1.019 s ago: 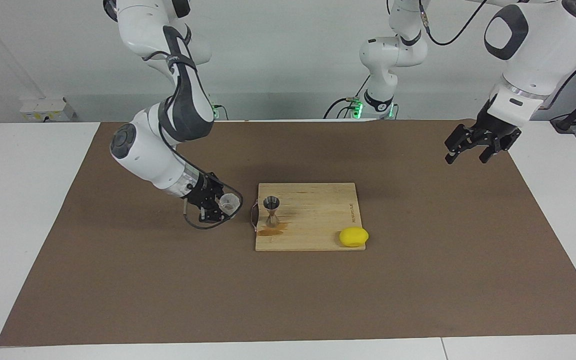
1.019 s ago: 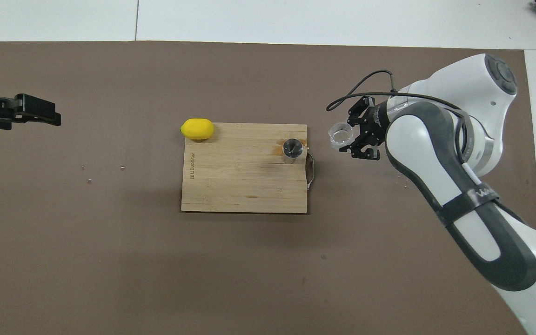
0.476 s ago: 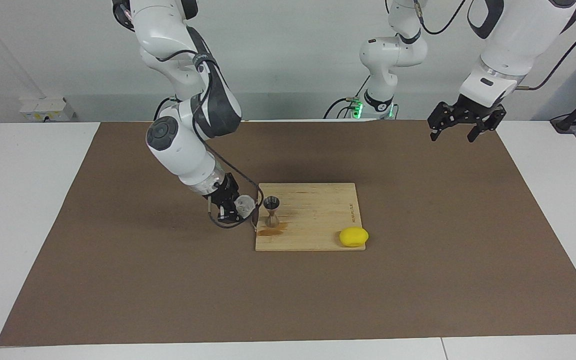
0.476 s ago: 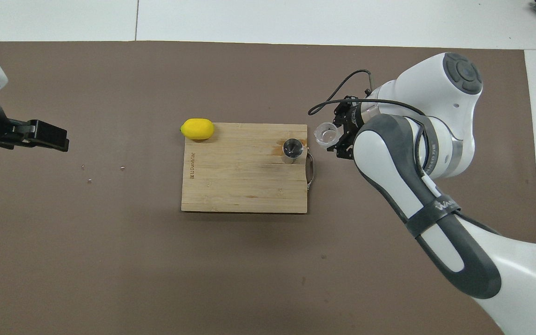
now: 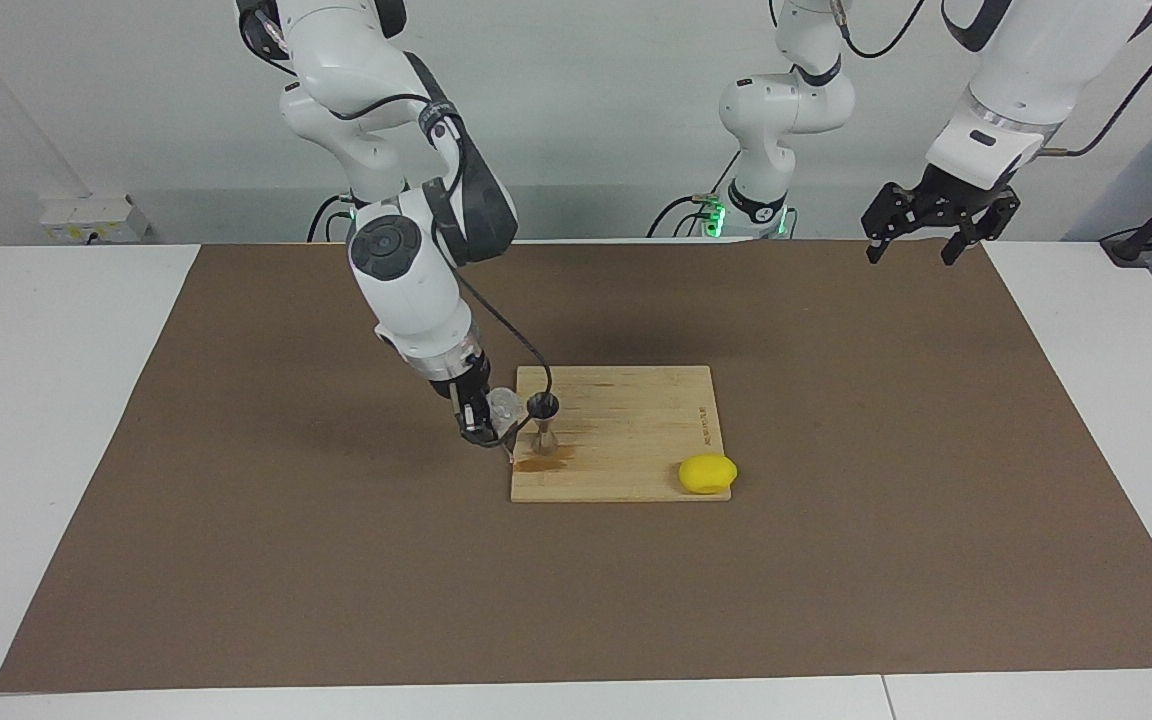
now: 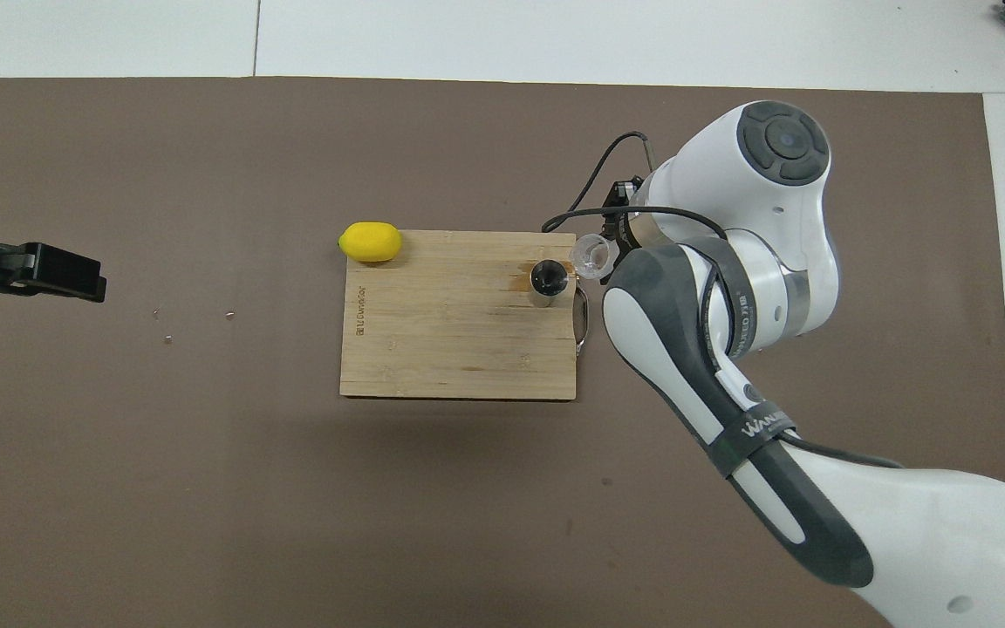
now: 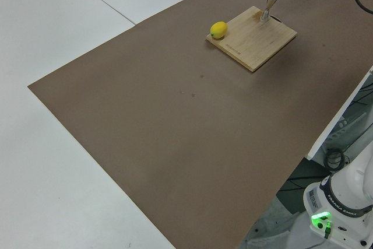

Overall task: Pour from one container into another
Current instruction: 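Tilt the clear cup with the right gripper to pour into the dark cup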

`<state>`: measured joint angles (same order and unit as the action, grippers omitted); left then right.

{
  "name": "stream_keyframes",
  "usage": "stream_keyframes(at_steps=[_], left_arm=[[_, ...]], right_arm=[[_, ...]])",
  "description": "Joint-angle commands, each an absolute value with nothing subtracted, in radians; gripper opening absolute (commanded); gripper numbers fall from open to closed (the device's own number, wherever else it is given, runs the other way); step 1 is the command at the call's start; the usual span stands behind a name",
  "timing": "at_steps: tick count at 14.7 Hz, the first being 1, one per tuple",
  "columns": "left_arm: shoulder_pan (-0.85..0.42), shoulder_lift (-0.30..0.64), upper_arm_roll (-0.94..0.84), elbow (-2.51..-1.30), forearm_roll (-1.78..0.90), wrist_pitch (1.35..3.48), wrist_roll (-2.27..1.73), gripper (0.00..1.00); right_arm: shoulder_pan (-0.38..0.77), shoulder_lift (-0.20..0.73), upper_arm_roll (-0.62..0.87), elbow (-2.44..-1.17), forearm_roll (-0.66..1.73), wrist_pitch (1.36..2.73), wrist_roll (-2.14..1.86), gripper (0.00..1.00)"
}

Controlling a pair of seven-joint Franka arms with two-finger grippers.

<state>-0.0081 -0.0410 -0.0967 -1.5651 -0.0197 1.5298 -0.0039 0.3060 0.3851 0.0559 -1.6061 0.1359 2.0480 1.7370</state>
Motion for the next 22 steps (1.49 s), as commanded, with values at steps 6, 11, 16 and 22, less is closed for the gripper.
stream_keyframes(at_steps=[6, 11, 16, 22], left_arm=[[0.021, -0.132, -0.112, -1.715, -0.006, 1.572, 0.011, 1.0], [0.049, -0.129, -0.115, -1.706, -0.011, 1.563, 0.012, 1.0], [0.051, -0.088, -0.117, -1.614, -0.018, 1.528, 0.009, 1.0], [0.048, -0.095, -0.115, -1.628, -0.018, 1.526, 0.011, 1.0]], right_arm=[[0.368, 0.407, 0.057, -1.552, -0.026, 2.008, 1.763, 0.0], [0.39, 0.405, 0.055, -1.551, -0.121, 2.005, 1.763, 0.0], [0.399, 0.403, 0.058, -1.549, -0.185, 2.005, 1.763, 0.0], [0.431, 0.4, 0.058, -1.551, -0.262, 2.011, 1.763, 0.0]])
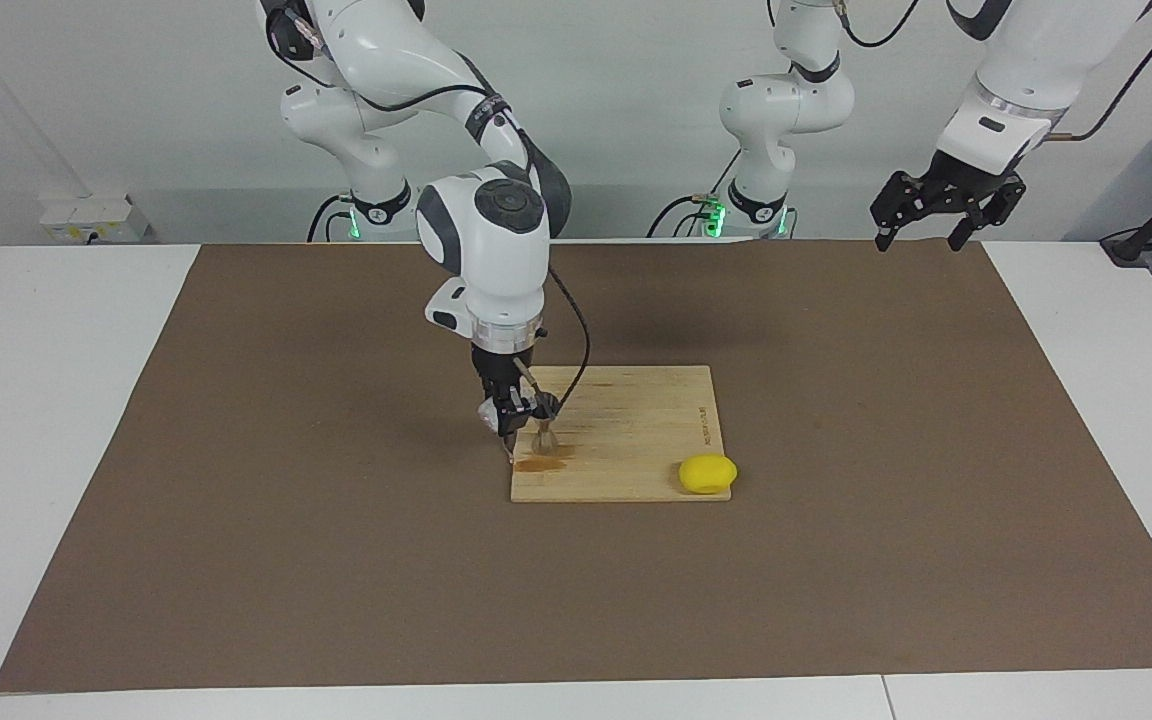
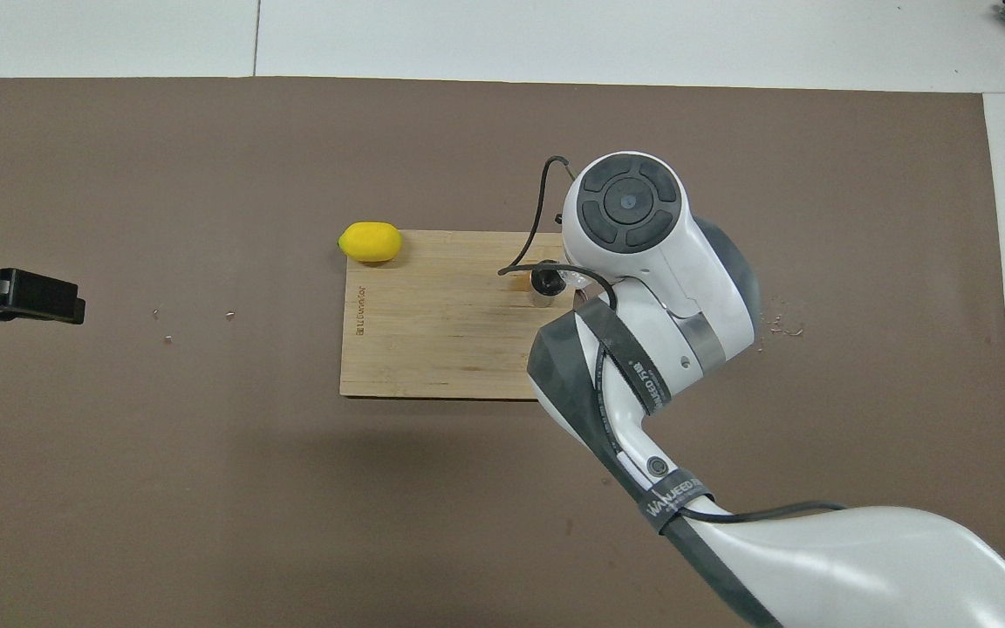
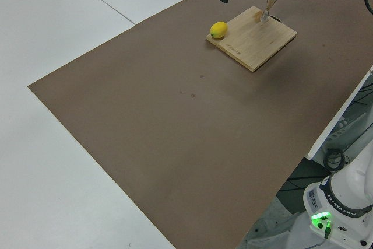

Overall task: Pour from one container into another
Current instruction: 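Tilt the clear cup with the right gripper to pour into the dark cup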

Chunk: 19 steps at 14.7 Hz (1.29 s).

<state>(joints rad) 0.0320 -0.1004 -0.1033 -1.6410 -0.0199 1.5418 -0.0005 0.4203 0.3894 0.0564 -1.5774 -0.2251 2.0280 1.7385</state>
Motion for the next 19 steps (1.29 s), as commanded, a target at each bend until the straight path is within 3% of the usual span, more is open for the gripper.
stream_keyframes(at_steps=[1, 19], left_arm=[[0.043, -0.095, -0.115, -1.628, -0.018, 1.525, 0.011, 1.0], [0.038, -0.104, -0.109, -1.641, -0.049, 1.511, 0.005, 1.0]], right_arm=[[0.434, 0.399, 0.058, -1.551, -0.273, 2.013, 1.763, 0.0], [0.476, 0.4, 0.06, -1.552, -0.452, 2.036, 1.755, 0.0]])
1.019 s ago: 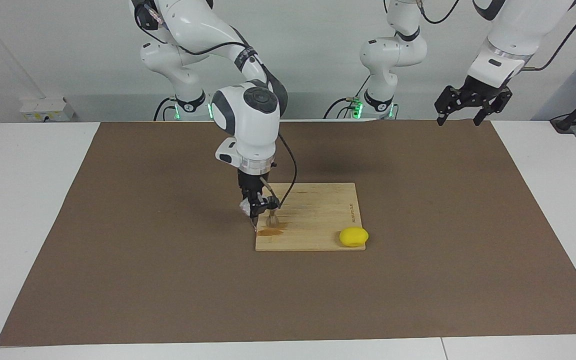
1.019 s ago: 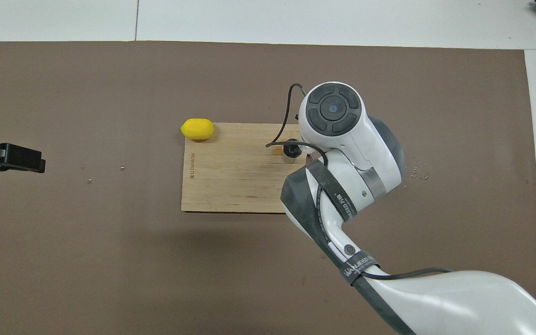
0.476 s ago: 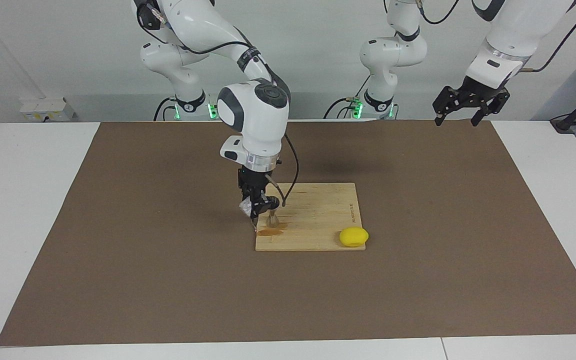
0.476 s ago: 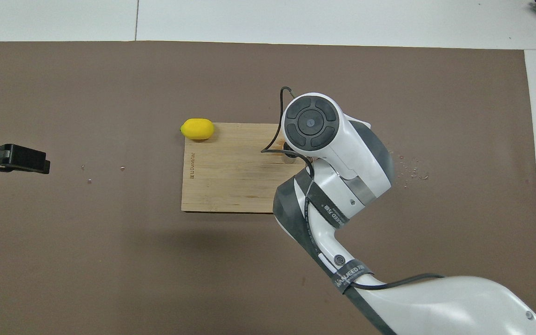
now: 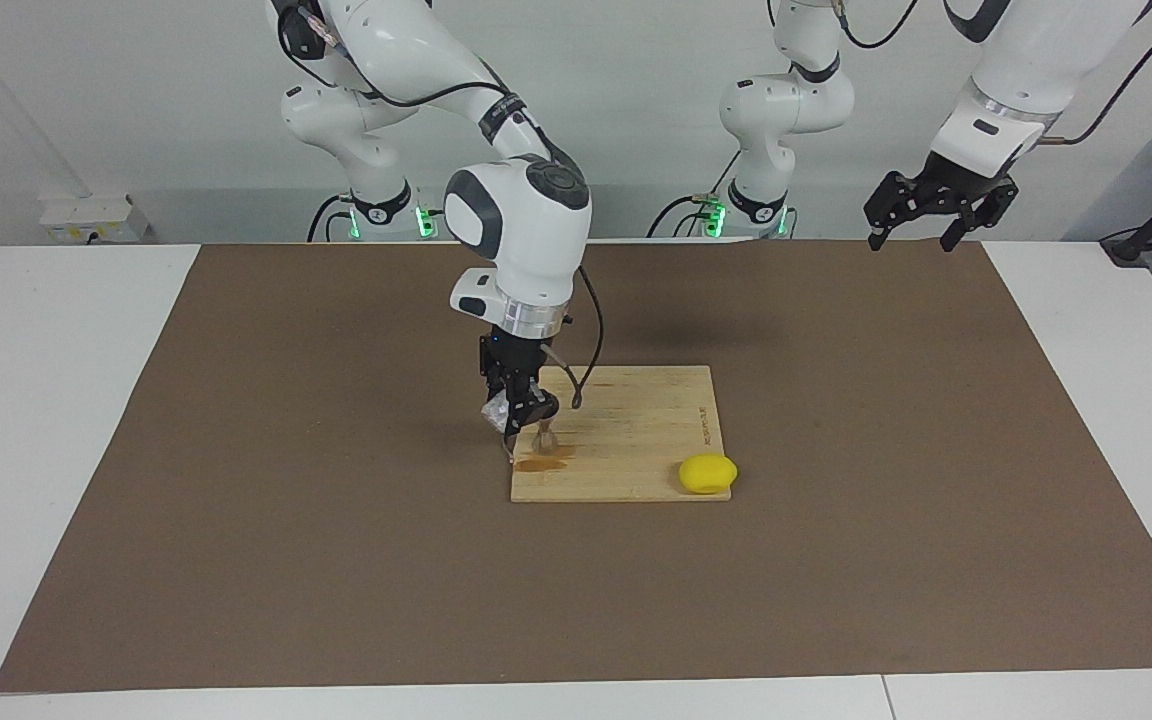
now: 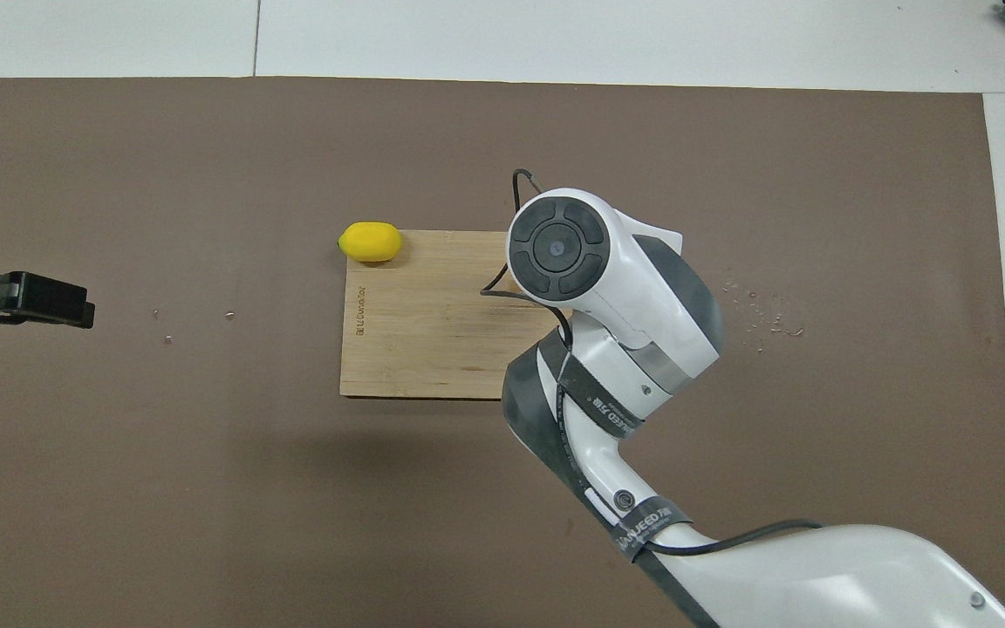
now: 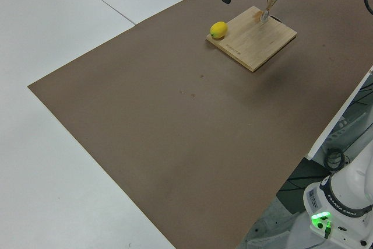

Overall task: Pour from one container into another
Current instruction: 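Tilt the clear cup with the right gripper to pour into the dark cup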

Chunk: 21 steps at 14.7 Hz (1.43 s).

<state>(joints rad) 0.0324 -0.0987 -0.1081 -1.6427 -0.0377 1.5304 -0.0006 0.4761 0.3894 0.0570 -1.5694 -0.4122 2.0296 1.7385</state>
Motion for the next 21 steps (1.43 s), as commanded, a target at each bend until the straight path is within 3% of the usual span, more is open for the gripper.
stream_keyframes(at_steps=[1, 21], left_arm=[[0.038, -0.104, -0.109, -1.641, -0.049, 1.512, 0.005, 1.0], [0.038, -0.104, -0.109, -1.641, -0.049, 1.511, 0.005, 1.0]], right_arm=[[0.485, 0.402, 0.06, -1.552, -0.457, 2.037, 1.755, 0.0], [0.497, 0.391, 0.06, -1.591, -0.526, 2.048, 1.73, 0.0]])
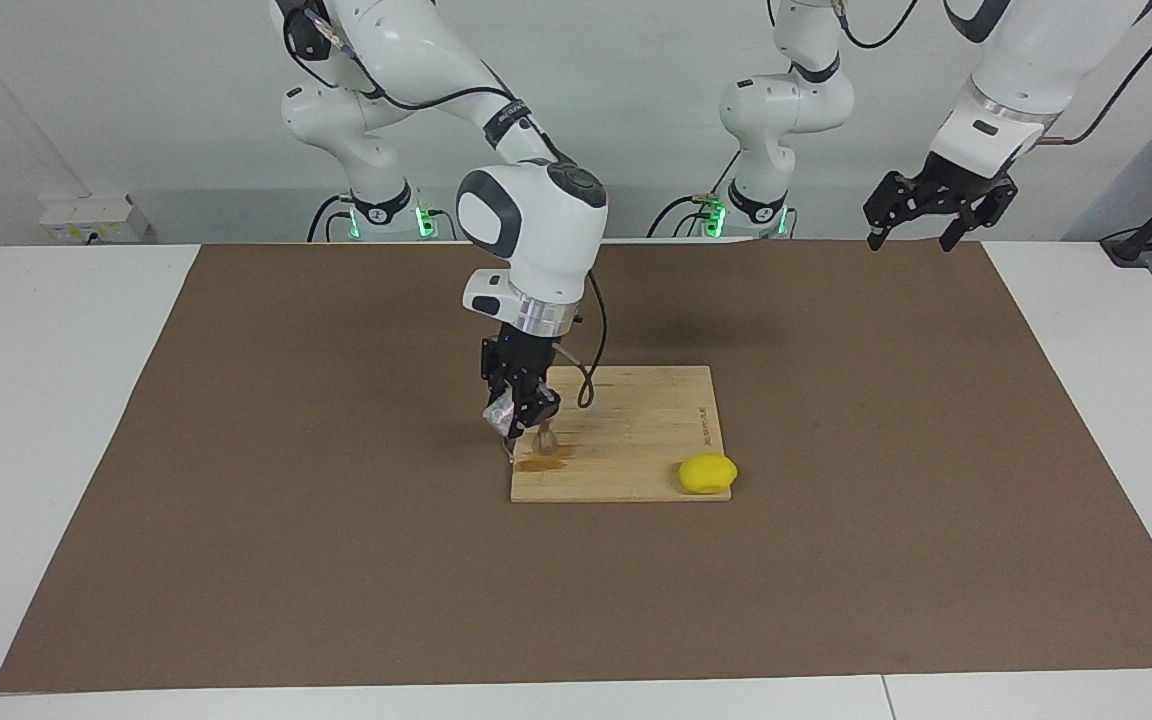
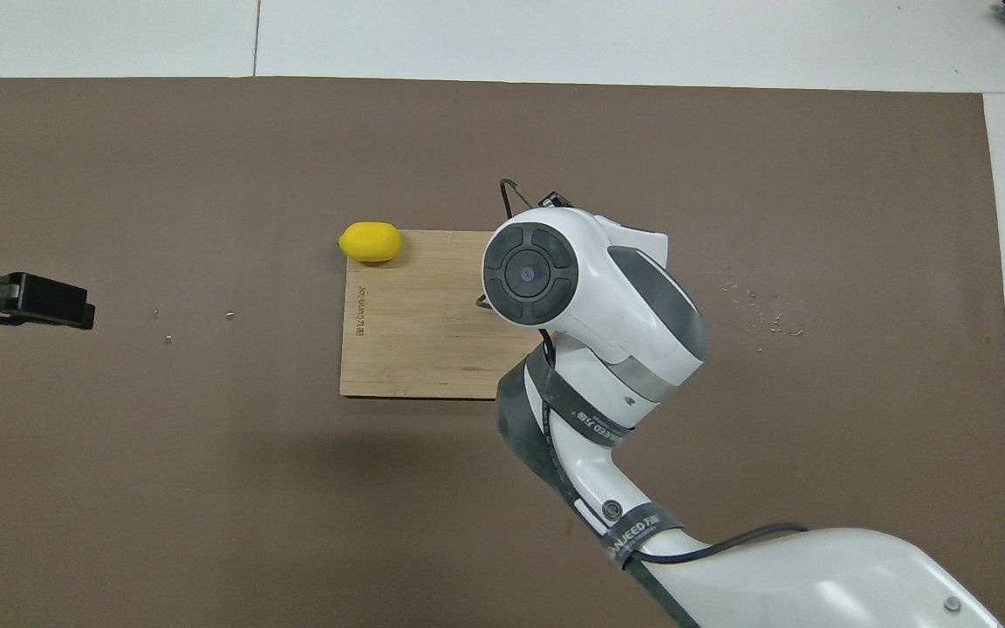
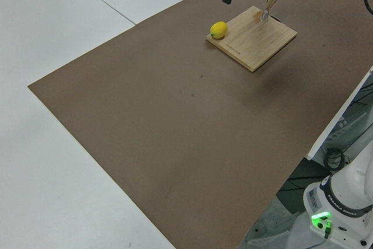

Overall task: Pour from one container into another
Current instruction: 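Tilt the clear cup with the right gripper to pour into the dark cup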

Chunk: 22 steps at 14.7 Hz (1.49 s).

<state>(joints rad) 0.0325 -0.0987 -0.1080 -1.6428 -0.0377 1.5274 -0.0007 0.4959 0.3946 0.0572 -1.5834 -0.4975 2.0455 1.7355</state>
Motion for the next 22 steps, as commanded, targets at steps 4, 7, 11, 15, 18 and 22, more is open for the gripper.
stream_keyframes(at_steps=[4, 7, 11, 15, 18, 22], left_arm=[[0.038, -0.104, -0.109, -1.641, -0.049, 1.511, 0.005, 1.0], [0.038, -0.104, -0.109, -1.641, -0.049, 1.511, 0.005, 1.0], [0.038, -0.104, -0.109, -1.641, -0.049, 1.511, 0.005, 1.0], [0.04, -0.104, -0.109, -1.641, -0.049, 1.511, 0.005, 1.0], [0.038, -0.104, -0.109, -1.641, -0.049, 1.511, 0.005, 1.0], [0.038, -0.104, -0.109, -1.643, -0.049, 1.511, 0.005, 1.0]], right_arm=[[0.503, 0.391, 0.06, -1.586, -0.526, 2.045, 1.73, 0.0], [0.503, 0.391, 0.06, -1.575, -0.523, 2.037, 1.73, 0.0], [0.505, 0.391, 0.063, -1.562, -0.494, 2.025, 1.736, 0.0], [0.494, 0.393, 0.063, -1.551, -0.388, 2.019, 1.741, 0.0], [0.477, 0.393, 0.061, -1.551, -0.318, 2.023, 1.741, 0.0], [0.459, 0.393, 0.061, -1.542, -0.301, 2.023, 1.741, 0.0]])
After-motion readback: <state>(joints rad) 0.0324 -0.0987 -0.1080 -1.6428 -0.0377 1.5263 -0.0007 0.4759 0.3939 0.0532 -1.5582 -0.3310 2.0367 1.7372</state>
